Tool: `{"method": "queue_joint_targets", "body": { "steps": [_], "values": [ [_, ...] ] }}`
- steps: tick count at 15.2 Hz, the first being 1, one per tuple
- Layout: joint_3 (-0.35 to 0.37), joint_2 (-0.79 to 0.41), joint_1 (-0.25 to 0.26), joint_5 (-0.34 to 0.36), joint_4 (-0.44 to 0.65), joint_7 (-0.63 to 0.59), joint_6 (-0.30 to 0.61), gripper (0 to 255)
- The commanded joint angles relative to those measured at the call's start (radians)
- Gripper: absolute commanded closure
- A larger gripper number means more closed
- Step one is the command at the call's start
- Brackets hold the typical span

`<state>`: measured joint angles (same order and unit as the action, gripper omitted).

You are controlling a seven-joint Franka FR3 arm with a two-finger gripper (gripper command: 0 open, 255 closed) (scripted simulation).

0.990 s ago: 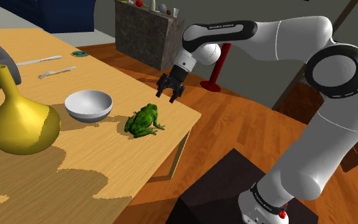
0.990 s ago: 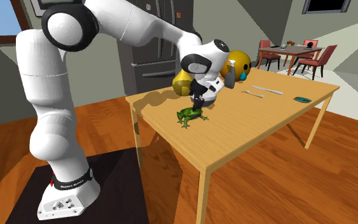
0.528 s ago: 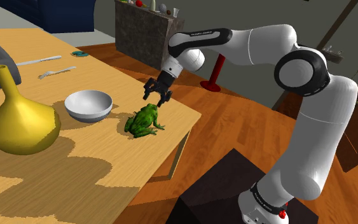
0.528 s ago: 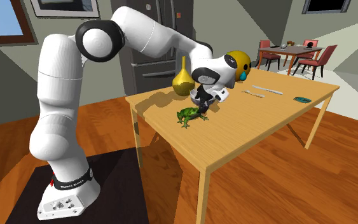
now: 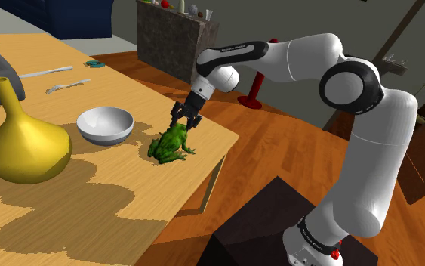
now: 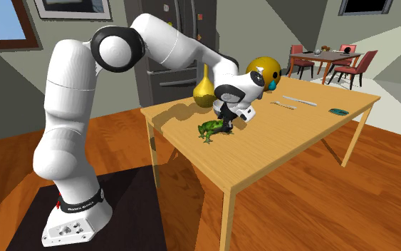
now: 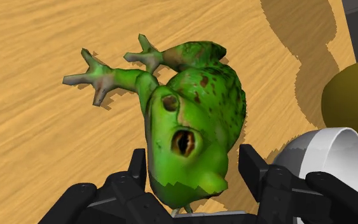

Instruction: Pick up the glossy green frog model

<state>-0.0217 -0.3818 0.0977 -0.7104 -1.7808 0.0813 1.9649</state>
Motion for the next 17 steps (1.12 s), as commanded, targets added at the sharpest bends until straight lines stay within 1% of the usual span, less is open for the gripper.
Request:
{"method": "queue_joint_targets", "body": {
  "steps": [1, 9, 17],
  "values": [
    [0.0, -0.001, 0.0, 0.0, -0.002, 0.002, 0.002, 255],
    [0.0, -0.001, 0.0, 0.0, -0.001, 0.001, 0.001, 255],
    [-0.005, 0.046, -0.001, 0.021, 0.036, -0.051, -0.067, 255]
  ]
}}
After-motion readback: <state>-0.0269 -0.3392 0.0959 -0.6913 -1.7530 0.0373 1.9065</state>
